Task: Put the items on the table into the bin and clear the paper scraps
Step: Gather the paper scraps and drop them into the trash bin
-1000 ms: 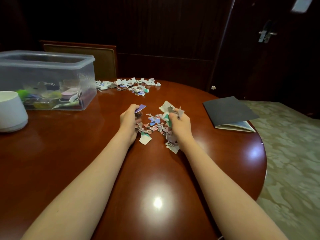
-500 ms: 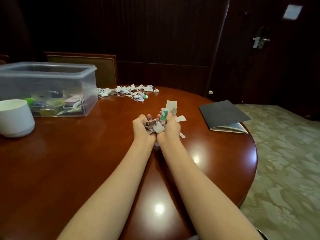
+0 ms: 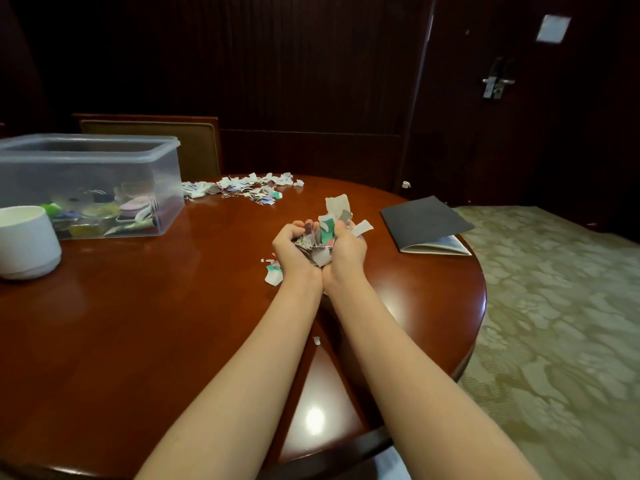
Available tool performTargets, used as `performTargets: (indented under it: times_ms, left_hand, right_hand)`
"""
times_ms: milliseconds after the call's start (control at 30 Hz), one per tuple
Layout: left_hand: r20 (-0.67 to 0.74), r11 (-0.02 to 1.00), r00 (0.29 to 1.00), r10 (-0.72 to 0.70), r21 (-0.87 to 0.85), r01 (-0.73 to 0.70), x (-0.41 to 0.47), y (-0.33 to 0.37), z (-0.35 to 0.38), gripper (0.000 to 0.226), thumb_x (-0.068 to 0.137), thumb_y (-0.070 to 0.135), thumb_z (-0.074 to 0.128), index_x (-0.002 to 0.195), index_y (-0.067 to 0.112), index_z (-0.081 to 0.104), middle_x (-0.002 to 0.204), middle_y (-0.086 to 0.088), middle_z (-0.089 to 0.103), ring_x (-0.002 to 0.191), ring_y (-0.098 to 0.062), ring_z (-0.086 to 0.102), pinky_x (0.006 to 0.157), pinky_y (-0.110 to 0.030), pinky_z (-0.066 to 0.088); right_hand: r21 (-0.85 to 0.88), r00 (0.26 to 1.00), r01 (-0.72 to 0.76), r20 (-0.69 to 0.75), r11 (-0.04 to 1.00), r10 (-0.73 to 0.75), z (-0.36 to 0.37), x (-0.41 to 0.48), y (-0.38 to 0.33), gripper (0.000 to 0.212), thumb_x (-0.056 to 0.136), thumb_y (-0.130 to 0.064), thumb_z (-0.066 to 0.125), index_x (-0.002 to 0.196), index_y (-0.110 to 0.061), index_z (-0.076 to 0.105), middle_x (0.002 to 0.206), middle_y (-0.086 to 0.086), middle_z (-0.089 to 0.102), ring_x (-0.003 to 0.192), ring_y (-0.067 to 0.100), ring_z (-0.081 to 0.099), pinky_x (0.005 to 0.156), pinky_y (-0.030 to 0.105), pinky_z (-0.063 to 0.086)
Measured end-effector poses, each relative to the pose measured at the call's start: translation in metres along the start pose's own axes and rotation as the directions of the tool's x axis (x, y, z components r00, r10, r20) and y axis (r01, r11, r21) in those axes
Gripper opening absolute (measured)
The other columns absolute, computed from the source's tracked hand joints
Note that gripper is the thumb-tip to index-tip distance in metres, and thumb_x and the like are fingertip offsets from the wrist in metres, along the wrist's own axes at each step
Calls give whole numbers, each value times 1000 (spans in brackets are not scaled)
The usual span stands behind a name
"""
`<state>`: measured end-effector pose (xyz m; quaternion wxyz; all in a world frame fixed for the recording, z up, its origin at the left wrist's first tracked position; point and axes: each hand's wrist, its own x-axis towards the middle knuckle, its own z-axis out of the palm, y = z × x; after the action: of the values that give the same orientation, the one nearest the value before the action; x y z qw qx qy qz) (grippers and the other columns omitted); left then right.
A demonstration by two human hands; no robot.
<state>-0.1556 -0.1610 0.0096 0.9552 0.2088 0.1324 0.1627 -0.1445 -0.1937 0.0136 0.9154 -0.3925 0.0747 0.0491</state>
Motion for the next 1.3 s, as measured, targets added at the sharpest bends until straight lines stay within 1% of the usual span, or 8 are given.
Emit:
performTargets:
  times_ms: [100,167,333,600,700,933,1067,1300]
  left_hand:
    - [8,997,1000,10,77,-10,-6,-10,4,15,87,15,48,73,13,54,76,-4,57,71,-18,59,69,-28,50]
    - [27,994,1000,7,109,-9,-9,-17,8,22,91,27,49,75,13,57,77,-4,60,72,-18,61,69,-28,51]
    - [95,995,994,-48,97,38,-15,-36,16,37,93,43,40,84,15,63,91,-6,65,82,-21,63,75,-31,51]
    - [178,990,977,-120,98,104,-37,-79,36,32,94,33,38,83,15,63,95,-8,64,81,-20,63,70,-29,50]
    - [199,985,969,-145,126,122,-46,-93,42,32,94,32,37,82,16,62,91,-7,65,78,-19,63,70,-29,50]
    - [272,966,927,-260,57,254,-67,-133,66,31,94,26,36,79,12,60,88,-8,60,77,-21,59,73,-28,47]
    - [335,932,875,-349,31,360,-75,-168,76,31,93,26,35,80,10,59,85,-10,61,74,-21,58,69,-28,47]
    - [280,864,821,-498,76,498,-88,-244,70,39,94,29,30,79,10,60,87,-13,61,77,-25,59,74,-32,47]
  right_hand:
    - [-37,1000,23,-14,999,-24,-8,0,-8,25,99,-8,40,122,-8,50,95,11,60,82,23,61,81,41,52]
    - [-48,1000,22,6,999,-22,-15,-1,-14,25,98,-8,40,120,-9,53,101,11,61,85,23,62,79,38,52]
    - [-4,999,37,-3,999,-37,-34,-3,-33,16,92,-6,42,86,-10,56,79,7,59,69,17,59,68,31,51]
    - [-65,984,174,-32,983,-176,-69,-9,-68,18,93,-8,39,84,-12,54,82,8,57,74,18,59,67,29,50]
    - [-78,977,197,-65,977,-202,-83,-10,-78,16,94,-11,39,92,-10,55,86,9,59,78,19,60,71,30,51]
    - [-20,943,308,-127,951,-308,-113,-14,-117,17,88,-2,37,84,-4,53,75,10,57,65,21,57,63,32,48]
    - [-101,896,377,-209,920,-391,-143,-18,-139,20,89,-1,37,76,-5,52,69,7,55,60,17,54,57,28,46]
    - [-96,850,373,-363,923,-382,-213,-23,-160,20,88,-1,36,75,-6,50,67,6,54,55,16,53,48,20,46]
